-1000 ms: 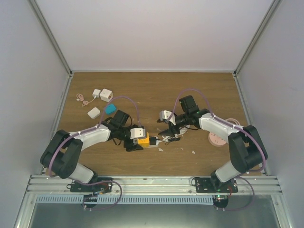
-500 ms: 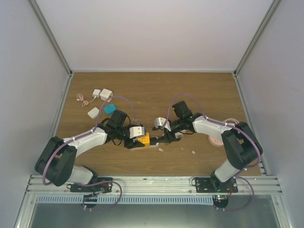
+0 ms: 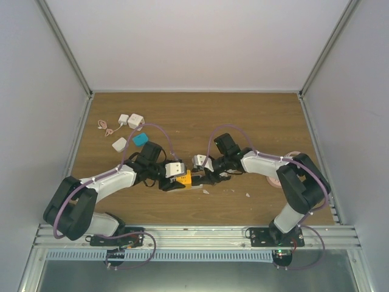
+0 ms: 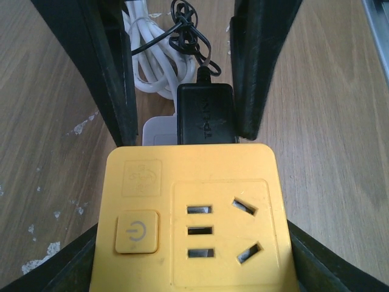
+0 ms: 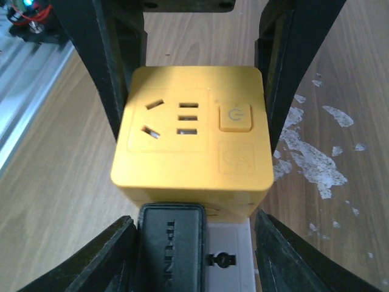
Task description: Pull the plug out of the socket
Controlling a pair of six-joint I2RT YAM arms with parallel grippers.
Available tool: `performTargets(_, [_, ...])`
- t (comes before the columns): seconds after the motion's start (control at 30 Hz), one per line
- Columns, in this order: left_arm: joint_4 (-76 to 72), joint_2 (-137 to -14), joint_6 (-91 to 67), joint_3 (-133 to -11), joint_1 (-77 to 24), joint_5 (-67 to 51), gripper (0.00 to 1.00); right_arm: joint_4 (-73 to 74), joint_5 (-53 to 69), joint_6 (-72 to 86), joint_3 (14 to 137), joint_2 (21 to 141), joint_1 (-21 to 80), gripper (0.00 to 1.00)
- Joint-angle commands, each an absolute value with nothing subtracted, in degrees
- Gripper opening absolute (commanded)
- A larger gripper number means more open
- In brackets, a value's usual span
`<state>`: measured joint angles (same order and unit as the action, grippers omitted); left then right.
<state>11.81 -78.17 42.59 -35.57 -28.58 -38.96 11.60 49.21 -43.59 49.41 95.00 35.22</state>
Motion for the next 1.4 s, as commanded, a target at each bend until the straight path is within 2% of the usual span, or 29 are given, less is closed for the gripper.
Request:
performTargets(0.0, [8.7,-77.1,43.0,-36.2,-27.7,-38.0,0.32,7.1,46.0,-40.9,48.6,96.4,35.9,0.52])
performTargets(0.3, [7.4,-78.0,42.4,-37.8,-26.6,-40.8,0.23,5.7,43.8,-40.0,49.0,98.3,36.4,0.42])
performTargets(0.67, [9.1,-77.7,40.4,-41.4,-26.3,-48.2,0.16,5.7,43.1,-39.1,49.5,99.4,36.7,0.15])
performTargets(0.77, [10.2,-78.3,40.2,-43.2,-26.1,-50.0,0.14,5.8,43.1,-38.9,49.5,99.2,36.8,0.1])
performTargets(1.03, [12.9,-77.0,43.9,-43.3,-24.2,-49.3,0.12,7.3,43.7,-38.8,50.6,100.0,36.7,0.1])
performTargets(1.37, [27.0,-74.3,49.9,-49.4,-15.1,-52.8,0.12,7.5,44.0,-39.0,50.5,100.0,36.7,0.14])
